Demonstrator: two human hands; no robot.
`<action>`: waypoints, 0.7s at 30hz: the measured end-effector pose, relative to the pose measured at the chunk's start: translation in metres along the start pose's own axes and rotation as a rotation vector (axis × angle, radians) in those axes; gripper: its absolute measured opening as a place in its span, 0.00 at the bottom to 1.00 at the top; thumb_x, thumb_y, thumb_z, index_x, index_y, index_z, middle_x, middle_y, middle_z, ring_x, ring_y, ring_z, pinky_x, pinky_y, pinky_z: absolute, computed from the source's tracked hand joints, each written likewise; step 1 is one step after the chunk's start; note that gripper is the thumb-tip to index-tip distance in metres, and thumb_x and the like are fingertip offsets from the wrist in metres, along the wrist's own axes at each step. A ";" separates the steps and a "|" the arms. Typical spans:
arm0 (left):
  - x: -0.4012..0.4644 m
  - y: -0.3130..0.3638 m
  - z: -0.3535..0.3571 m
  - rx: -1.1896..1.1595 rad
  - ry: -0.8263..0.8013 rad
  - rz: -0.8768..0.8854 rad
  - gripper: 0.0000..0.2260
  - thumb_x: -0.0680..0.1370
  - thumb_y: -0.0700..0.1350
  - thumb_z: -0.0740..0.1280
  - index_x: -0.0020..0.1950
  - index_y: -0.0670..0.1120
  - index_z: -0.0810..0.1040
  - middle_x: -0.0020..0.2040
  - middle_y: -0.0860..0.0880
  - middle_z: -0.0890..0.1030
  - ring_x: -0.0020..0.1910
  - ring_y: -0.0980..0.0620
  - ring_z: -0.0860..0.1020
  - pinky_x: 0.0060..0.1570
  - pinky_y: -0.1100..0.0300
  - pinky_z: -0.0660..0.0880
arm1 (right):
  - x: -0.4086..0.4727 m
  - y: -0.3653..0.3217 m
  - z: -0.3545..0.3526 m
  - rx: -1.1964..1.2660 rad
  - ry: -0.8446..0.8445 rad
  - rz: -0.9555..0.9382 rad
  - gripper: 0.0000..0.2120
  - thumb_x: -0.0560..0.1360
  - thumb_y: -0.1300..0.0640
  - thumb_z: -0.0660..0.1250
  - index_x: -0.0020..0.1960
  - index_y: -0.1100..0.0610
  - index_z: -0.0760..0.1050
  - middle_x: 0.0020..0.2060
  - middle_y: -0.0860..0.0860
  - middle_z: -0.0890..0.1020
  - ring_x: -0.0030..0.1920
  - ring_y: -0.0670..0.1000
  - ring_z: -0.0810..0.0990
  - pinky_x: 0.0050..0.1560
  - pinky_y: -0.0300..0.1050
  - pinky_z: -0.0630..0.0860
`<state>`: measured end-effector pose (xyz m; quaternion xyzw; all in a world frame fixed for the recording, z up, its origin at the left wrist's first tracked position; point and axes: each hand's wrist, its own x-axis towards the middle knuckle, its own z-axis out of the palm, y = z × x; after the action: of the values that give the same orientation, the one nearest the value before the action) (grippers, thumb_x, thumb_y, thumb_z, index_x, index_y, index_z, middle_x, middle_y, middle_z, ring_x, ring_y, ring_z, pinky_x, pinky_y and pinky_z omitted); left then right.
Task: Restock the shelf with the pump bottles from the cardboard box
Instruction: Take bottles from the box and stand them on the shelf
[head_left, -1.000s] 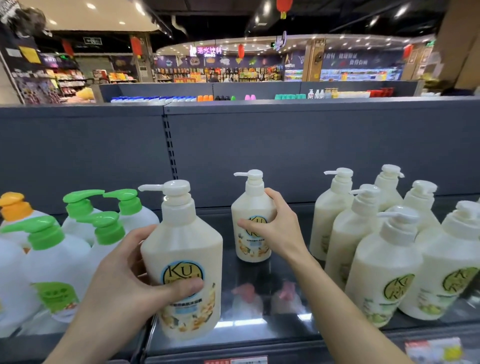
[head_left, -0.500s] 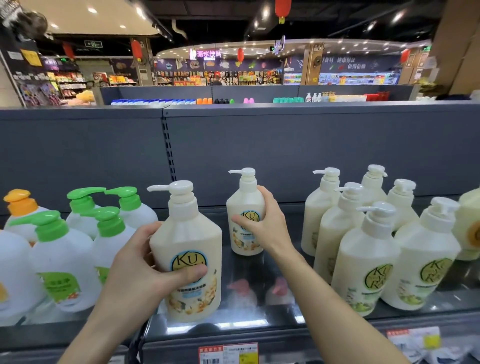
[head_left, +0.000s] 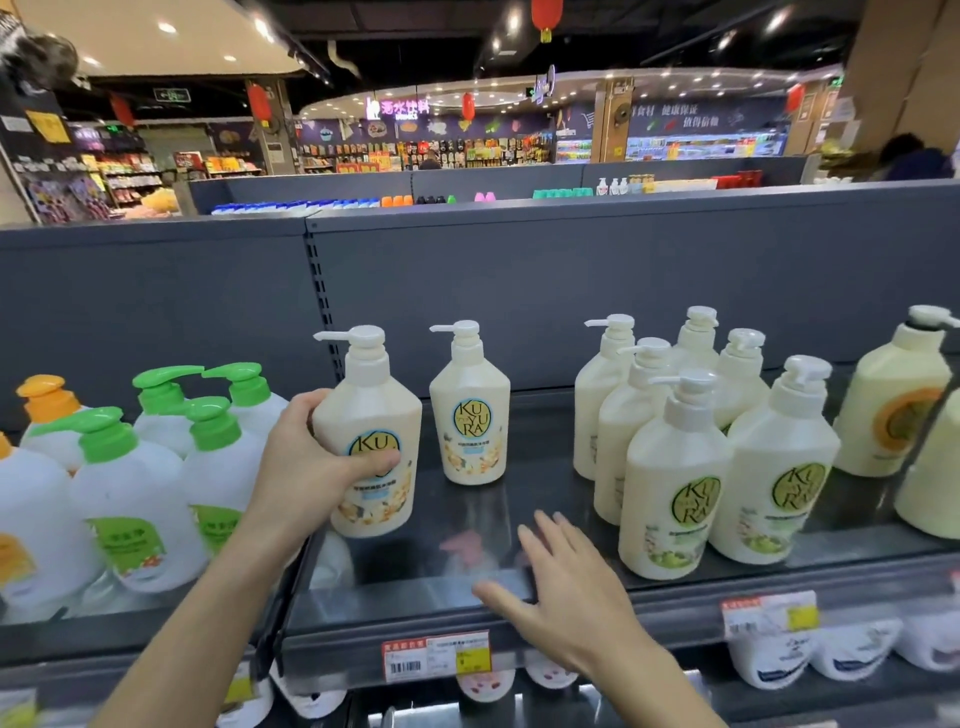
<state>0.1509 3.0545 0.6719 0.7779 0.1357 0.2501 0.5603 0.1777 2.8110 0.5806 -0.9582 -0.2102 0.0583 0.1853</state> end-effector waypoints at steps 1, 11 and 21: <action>0.006 -0.005 0.002 0.006 0.002 -0.015 0.33 0.58 0.36 0.82 0.58 0.51 0.73 0.50 0.48 0.84 0.48 0.49 0.83 0.50 0.43 0.79 | -0.003 0.002 0.004 -0.035 0.028 -0.021 0.46 0.72 0.24 0.48 0.81 0.52 0.53 0.81 0.51 0.51 0.80 0.51 0.46 0.77 0.48 0.45; 0.047 -0.040 0.030 -0.022 0.043 -0.081 0.34 0.60 0.36 0.81 0.61 0.49 0.70 0.53 0.46 0.81 0.52 0.48 0.81 0.53 0.43 0.78 | -0.005 0.007 0.011 -0.139 0.121 -0.081 0.51 0.69 0.20 0.46 0.80 0.53 0.55 0.81 0.53 0.53 0.80 0.52 0.49 0.78 0.48 0.44; 0.051 -0.025 0.039 0.396 -0.019 0.035 0.47 0.63 0.49 0.79 0.75 0.52 0.56 0.64 0.49 0.67 0.59 0.55 0.69 0.59 0.55 0.68 | -0.004 0.008 0.013 -0.179 0.133 -0.088 0.56 0.64 0.18 0.39 0.80 0.52 0.54 0.81 0.52 0.53 0.80 0.52 0.49 0.78 0.47 0.45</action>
<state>0.2165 3.0573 0.6507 0.8774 0.1636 0.2209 0.3931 0.1747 2.8064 0.5654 -0.9625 -0.2437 -0.0326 0.1150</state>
